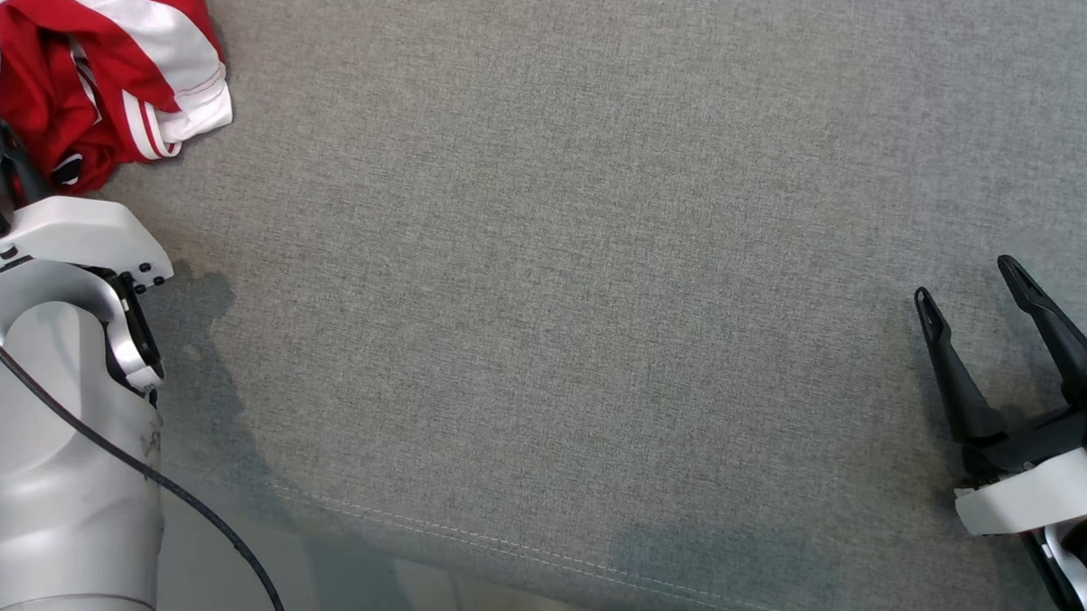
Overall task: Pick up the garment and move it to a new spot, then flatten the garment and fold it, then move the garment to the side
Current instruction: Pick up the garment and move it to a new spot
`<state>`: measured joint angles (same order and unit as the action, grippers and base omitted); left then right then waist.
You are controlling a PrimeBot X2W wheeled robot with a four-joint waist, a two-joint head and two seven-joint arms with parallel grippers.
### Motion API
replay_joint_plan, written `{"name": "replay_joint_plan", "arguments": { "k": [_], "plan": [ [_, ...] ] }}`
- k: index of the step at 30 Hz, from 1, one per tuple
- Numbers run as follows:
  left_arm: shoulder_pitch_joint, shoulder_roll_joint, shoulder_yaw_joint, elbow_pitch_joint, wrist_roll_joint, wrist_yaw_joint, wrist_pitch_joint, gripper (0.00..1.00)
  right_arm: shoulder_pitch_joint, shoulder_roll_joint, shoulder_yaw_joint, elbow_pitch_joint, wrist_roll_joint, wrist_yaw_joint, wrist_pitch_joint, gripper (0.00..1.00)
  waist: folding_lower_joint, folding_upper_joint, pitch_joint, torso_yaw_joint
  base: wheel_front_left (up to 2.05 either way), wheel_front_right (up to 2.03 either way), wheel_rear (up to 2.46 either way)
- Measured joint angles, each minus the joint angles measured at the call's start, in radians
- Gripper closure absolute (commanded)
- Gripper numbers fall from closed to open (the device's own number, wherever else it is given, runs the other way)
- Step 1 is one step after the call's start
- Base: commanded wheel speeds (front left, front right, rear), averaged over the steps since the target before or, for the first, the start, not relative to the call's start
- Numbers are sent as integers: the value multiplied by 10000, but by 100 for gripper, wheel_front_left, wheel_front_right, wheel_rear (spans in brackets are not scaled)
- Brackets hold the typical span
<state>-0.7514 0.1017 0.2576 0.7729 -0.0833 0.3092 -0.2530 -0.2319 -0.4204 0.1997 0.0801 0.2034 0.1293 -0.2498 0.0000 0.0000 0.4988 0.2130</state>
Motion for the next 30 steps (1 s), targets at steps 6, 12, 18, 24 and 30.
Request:
{"name": "replay_joint_plan", "arguments": {
  "k": [6, 12, 18, 24, 30],
  "plan": [
    [552, 67, -54, -1622, 449, 15, 0, 100, -102, 265, 105, 96, 0, 0, 0, 0, 0, 0, -312, -65, 0, 0, 0],
    [819, 284, -253, -3461, 639, -15, -36, 100, -362, 686, 230, 288, 36, 0, -2, 0, 0, 0, -741, -250, 0, 0, 0],
    [807, 780, -660, -5072, 784, -520, -42, 100, -453, 1413, 293, 529, 105, 0, -2, 0, 0, 0, -1345, -658, 0, 0, 0],
    [345, 1001, -1549, -5513, 855, -1461, -44, 100, -442, 2182, 190, 752, 176, 0, -2, 0, 0, 0, -2069, -1480, 0, 0, 0],
    [-546, 1003, -1994, -5181, 232, -2447, -44, 100, -324, 2581, 102, 903, 192, 0, -2, 0, 0, 0, -2524, -2224, 0, 0, 0]
  ]
}}
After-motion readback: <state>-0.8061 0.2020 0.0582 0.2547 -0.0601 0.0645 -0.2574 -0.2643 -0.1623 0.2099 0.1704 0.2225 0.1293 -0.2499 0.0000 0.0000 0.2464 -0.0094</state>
